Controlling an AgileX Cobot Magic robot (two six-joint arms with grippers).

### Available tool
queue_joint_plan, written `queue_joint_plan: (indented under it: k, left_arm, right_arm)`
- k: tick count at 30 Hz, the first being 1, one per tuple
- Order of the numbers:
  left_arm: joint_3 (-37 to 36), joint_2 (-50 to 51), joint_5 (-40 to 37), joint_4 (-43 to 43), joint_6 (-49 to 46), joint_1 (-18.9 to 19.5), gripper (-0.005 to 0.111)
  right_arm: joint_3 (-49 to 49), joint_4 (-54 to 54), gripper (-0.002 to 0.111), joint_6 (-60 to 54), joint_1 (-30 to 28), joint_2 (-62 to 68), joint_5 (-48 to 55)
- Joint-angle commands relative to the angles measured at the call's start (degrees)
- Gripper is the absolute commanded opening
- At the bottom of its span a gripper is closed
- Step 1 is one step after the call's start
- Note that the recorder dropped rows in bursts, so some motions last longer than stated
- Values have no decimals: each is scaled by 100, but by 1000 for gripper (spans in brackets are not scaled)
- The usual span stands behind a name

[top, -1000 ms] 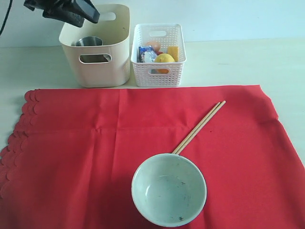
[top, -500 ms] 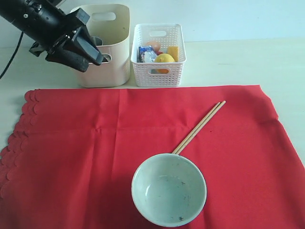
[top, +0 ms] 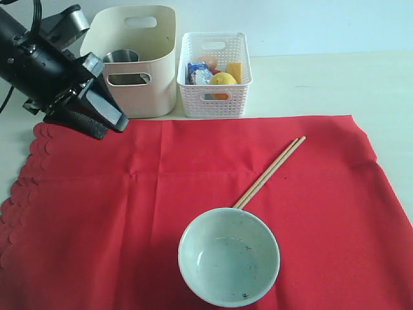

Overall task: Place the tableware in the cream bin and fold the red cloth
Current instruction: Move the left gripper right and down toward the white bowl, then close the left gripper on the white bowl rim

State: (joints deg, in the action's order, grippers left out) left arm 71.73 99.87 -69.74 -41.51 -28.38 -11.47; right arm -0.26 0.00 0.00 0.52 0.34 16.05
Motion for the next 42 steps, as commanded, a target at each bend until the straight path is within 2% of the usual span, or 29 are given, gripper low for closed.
queue_joint_plan:
  k: [1, 7, 14, 17, 19, 30, 42]
  left_arm:
    - [-268, -143, 70, -62, -310, -257, 50]
    - [-515, -142, 476, 33, -542, -865, 50]
    - [-526, -118, 1353, 214, -591, -1684, 50]
    - [-526, -23, 1703, 239, -639, -2028, 60]
    - [-526, 119, 1868, 284, -639, -2158, 61]
    - [-516, 890, 1940, 350, -639, -2790, 61]
    - [-516, 1308, 2273, 325, -638, -2874, 61]
  right_arm:
    - [26, 0, 0, 0, -31, -34, -72]
    - [26, 0, 0, 0, -31, -34, -72]
    - [26, 0, 0, 0, -31, -34, -72]
    - [26, 0, 0, 0, -31, -34, -72]
    - [26, 0, 0, 0, -31, -34, -72]
    - [26, 0, 0, 0, -21, -34, -72]
    - [26, 0, 0, 0, -21, -34, -72]
